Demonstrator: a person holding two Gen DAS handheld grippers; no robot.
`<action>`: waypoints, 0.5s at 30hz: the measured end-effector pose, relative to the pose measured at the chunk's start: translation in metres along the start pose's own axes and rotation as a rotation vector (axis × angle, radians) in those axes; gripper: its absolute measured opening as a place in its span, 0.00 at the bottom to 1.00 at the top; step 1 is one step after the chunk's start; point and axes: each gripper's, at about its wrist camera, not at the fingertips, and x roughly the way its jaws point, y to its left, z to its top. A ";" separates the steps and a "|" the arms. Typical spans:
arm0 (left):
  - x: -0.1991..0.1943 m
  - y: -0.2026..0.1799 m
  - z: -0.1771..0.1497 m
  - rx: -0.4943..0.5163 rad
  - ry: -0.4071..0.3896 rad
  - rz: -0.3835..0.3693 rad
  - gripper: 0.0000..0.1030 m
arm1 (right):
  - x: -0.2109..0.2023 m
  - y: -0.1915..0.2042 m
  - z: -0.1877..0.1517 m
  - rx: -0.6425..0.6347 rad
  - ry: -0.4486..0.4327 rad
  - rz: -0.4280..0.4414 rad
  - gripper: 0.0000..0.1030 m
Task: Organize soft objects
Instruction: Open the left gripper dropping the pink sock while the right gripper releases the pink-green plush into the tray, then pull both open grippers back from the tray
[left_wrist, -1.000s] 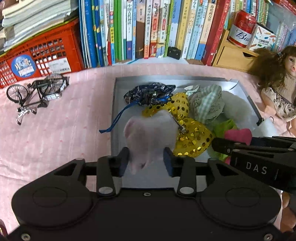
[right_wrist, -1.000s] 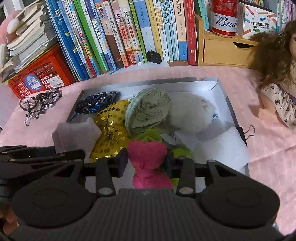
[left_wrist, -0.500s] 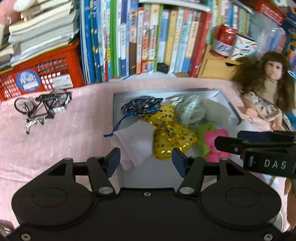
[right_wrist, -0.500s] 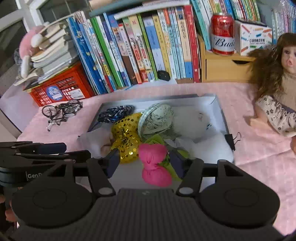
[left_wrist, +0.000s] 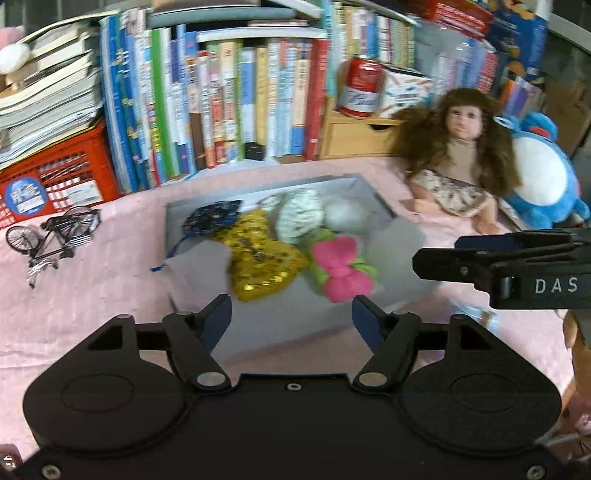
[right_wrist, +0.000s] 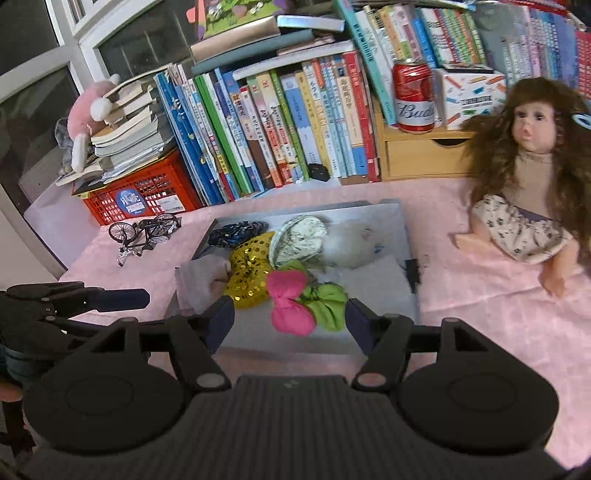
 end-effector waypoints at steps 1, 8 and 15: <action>-0.001 -0.005 0.000 0.006 0.003 -0.008 0.70 | -0.005 -0.002 -0.002 0.000 -0.003 -0.007 0.76; -0.005 -0.041 -0.003 0.051 0.041 -0.060 0.71 | -0.027 -0.026 -0.017 0.019 -0.011 -0.037 0.78; 0.006 -0.073 -0.005 0.076 0.108 -0.091 0.72 | -0.040 -0.057 -0.035 0.055 -0.008 -0.060 0.78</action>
